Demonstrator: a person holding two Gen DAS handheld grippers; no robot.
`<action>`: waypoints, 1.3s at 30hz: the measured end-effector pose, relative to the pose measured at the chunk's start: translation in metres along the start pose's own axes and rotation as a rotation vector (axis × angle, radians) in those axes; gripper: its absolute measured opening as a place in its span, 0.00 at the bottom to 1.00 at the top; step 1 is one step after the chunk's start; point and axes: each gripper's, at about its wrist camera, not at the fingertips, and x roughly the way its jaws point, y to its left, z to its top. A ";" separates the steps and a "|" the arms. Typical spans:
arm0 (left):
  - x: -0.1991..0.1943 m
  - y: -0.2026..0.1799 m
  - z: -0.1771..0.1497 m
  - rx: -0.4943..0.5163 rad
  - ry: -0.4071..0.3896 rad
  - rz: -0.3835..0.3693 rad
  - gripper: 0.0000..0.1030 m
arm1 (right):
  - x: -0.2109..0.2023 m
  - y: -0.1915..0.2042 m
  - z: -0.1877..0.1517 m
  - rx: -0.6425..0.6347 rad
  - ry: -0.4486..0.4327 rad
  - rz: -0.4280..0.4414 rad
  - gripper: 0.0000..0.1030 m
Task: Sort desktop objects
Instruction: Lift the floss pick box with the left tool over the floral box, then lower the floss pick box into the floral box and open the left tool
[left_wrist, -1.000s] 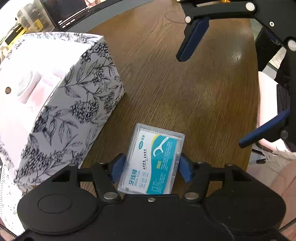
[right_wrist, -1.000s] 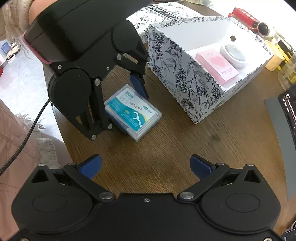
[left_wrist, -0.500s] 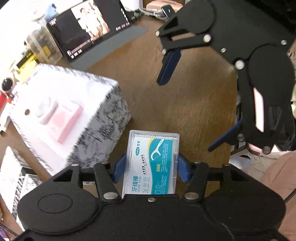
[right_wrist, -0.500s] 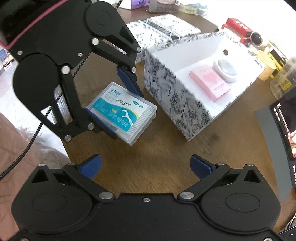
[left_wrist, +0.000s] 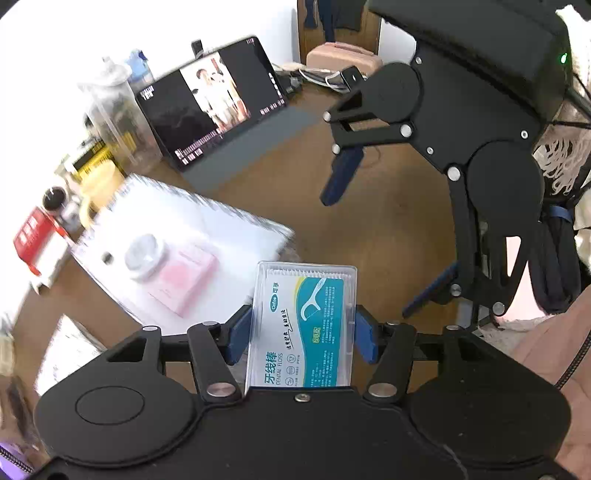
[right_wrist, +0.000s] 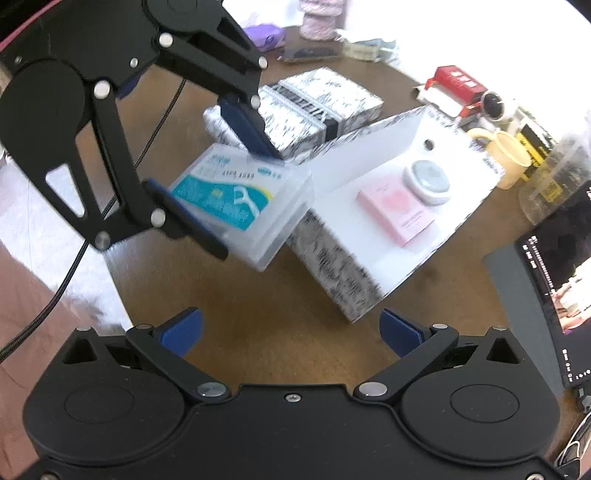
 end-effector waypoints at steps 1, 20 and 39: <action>-0.002 0.007 0.006 0.009 -0.001 -0.001 0.55 | -0.002 -0.003 0.003 0.015 -0.007 0.000 1.00; 0.124 0.100 0.045 0.118 0.103 -0.148 0.55 | 0.026 -0.066 0.010 0.171 0.032 0.039 1.00; 0.192 0.101 0.029 0.178 0.233 -0.265 0.55 | 0.067 -0.077 0.015 0.265 0.039 0.147 1.00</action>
